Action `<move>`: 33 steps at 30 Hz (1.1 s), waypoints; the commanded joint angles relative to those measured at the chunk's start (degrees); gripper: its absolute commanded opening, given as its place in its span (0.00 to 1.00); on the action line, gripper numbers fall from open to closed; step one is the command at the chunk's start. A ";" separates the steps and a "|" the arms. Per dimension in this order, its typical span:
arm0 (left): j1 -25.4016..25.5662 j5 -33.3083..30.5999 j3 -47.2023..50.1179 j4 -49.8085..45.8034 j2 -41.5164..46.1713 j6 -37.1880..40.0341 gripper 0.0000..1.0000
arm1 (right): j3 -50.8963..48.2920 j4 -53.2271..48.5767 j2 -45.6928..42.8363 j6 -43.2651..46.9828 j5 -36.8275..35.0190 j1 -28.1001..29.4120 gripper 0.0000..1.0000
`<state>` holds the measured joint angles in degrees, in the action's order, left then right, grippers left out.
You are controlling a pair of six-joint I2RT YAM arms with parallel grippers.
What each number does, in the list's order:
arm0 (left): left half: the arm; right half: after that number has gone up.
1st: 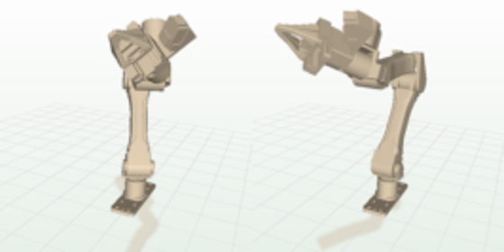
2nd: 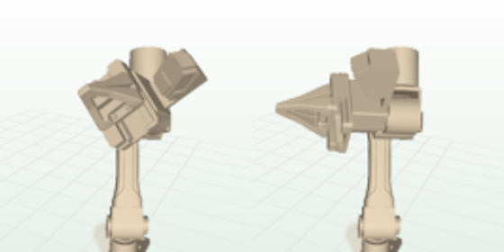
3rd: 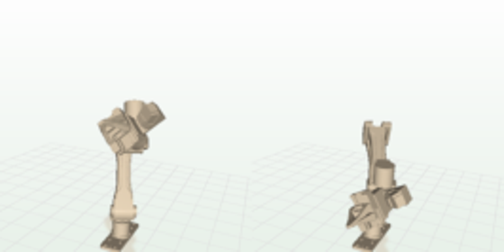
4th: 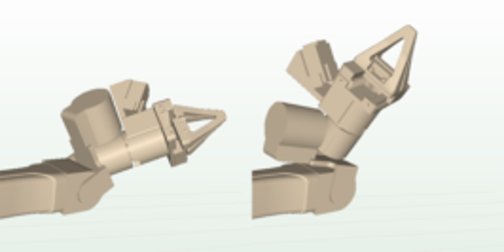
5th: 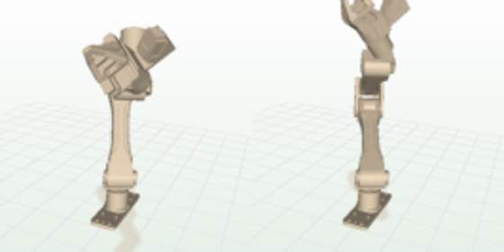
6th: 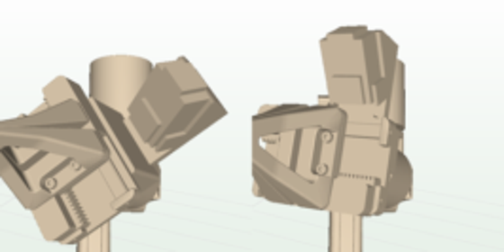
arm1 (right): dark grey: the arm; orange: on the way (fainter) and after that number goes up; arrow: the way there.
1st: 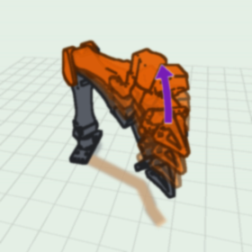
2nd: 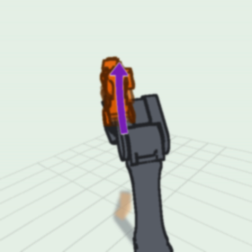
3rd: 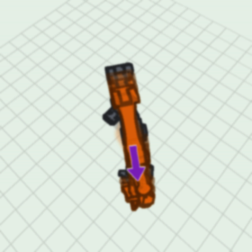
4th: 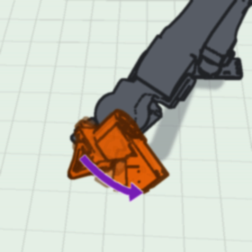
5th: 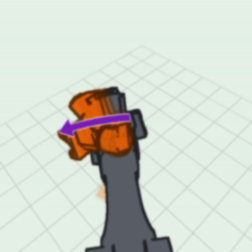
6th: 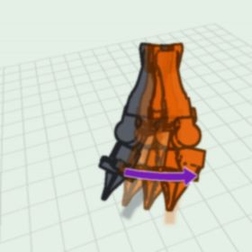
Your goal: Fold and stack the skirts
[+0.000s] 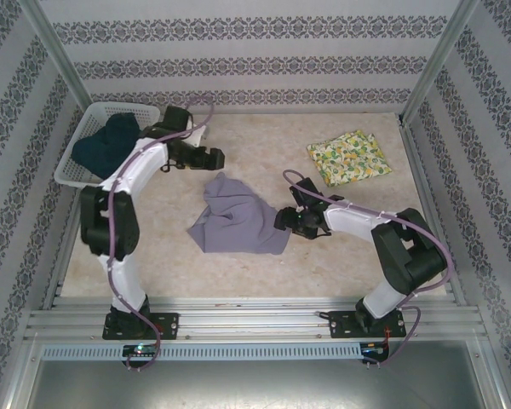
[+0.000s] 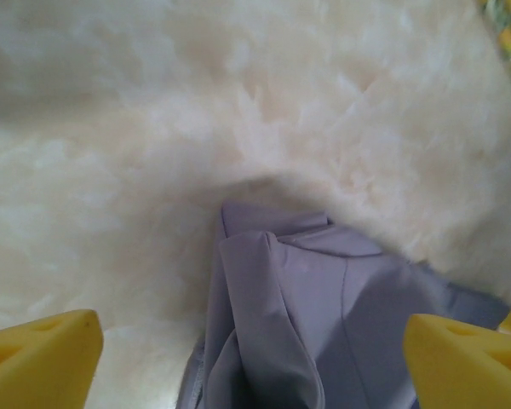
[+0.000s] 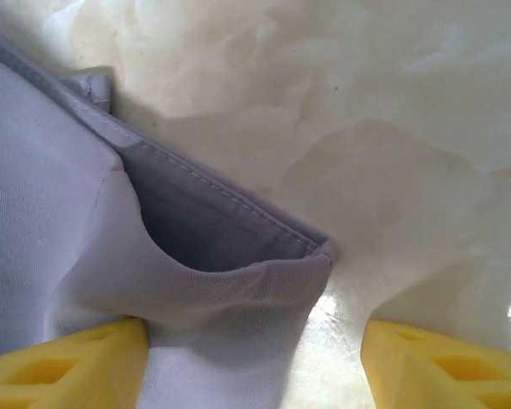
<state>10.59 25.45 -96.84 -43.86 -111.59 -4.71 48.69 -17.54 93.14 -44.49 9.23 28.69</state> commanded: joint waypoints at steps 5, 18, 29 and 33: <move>4.42 0.51 -13.07 -17.54 -11.45 9.53 0.72 | 2.77 0.07 2.63 0.55 -4.18 0.32 0.58; 1.93 0.40 -14.54 -8.53 -6.01 6.98 0.00 | 10.73 0.59 -0.68 11.63 -5.72 -2.57 0.00; -7.22 1.10 -33.20 17.37 -4.76 4.70 0.00 | 55.08 1.77 12.95 30.88 -3.19 -9.35 0.00; -7.79 6.08 -54.22 14.04 -11.69 4.53 0.00 | 71.11 0.59 19.15 35.84 -3.71 -8.99 0.00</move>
<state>2.87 27.11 -142.76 -32.93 -121.47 0.45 114.32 -15.81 109.65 -14.79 5.43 19.27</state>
